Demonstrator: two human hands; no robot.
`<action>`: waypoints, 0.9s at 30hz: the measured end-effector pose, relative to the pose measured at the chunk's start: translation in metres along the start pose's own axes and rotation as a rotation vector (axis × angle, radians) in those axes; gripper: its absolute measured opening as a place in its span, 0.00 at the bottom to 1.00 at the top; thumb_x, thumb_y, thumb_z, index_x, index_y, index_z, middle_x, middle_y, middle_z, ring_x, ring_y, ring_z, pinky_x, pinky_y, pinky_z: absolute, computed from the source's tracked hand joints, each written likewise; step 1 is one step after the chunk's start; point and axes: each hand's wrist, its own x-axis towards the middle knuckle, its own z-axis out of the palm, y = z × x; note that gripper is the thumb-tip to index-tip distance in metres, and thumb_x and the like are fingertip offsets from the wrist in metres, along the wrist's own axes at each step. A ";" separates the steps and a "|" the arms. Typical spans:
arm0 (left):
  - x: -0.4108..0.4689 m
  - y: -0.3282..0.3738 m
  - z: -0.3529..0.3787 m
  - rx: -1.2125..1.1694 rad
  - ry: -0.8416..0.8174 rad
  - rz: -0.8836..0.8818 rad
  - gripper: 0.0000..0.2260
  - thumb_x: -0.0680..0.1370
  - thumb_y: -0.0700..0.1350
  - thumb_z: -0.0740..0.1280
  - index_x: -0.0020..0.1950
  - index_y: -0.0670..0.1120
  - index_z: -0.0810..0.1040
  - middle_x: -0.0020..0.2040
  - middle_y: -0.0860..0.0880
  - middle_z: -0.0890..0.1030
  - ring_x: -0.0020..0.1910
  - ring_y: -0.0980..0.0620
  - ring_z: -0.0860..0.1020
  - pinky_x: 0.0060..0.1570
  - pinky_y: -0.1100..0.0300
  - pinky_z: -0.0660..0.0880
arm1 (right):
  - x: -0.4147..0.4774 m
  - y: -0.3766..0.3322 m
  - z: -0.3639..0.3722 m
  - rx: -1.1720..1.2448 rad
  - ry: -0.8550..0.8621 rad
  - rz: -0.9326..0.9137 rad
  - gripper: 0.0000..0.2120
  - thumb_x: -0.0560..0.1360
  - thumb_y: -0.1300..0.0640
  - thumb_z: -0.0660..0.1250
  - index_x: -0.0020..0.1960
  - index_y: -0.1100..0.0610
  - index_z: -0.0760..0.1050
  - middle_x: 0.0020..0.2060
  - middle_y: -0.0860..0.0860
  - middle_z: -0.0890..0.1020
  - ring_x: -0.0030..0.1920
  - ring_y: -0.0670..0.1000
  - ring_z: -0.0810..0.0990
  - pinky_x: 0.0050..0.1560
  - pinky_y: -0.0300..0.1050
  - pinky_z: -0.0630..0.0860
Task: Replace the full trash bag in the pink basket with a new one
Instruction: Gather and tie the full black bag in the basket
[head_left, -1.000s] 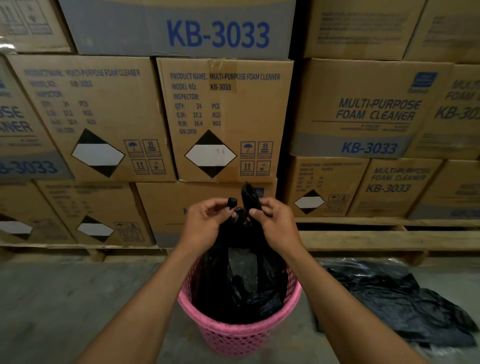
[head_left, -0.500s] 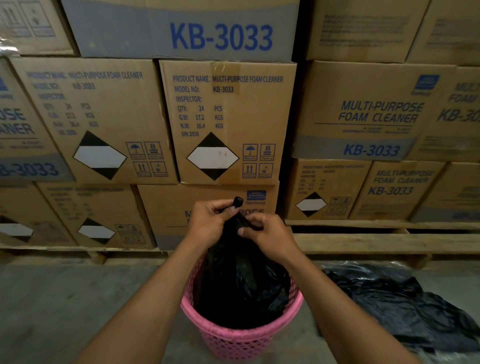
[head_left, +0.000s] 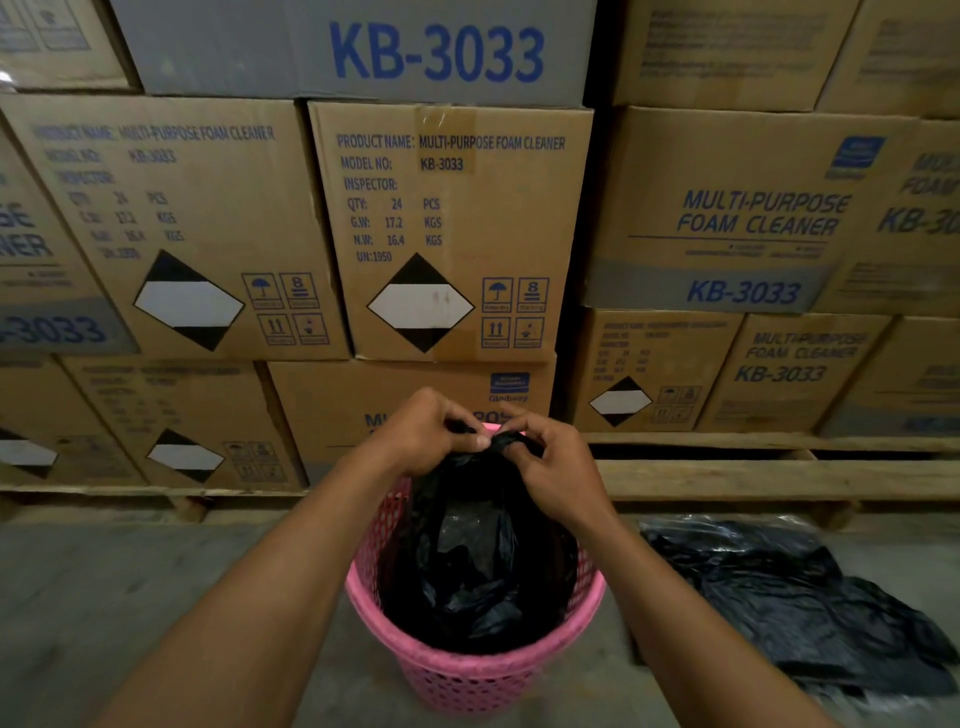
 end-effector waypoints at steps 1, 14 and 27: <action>-0.001 0.002 -0.002 0.007 -0.027 0.001 0.06 0.73 0.47 0.76 0.49 0.49 0.87 0.43 0.51 0.86 0.43 0.58 0.81 0.51 0.56 0.77 | 0.001 0.000 0.000 0.009 0.004 0.017 0.09 0.77 0.61 0.69 0.48 0.47 0.82 0.57 0.42 0.84 0.60 0.41 0.80 0.65 0.50 0.76; -0.005 -0.021 0.005 -0.286 -0.090 -0.137 0.09 0.80 0.44 0.66 0.46 0.43 0.84 0.46 0.45 0.85 0.51 0.45 0.81 0.63 0.47 0.72 | -0.005 0.004 0.011 -0.189 0.091 -0.118 0.15 0.76 0.59 0.73 0.60 0.46 0.83 0.46 0.39 0.78 0.51 0.42 0.77 0.53 0.37 0.74; -0.005 -0.032 0.028 -0.723 0.074 -0.197 0.07 0.76 0.37 0.71 0.53 0.42 0.85 0.48 0.44 0.86 0.49 0.52 0.83 0.47 0.63 0.79 | -0.005 0.002 0.010 0.179 0.068 0.034 0.08 0.78 0.55 0.72 0.55 0.49 0.86 0.47 0.40 0.87 0.52 0.38 0.84 0.50 0.31 0.76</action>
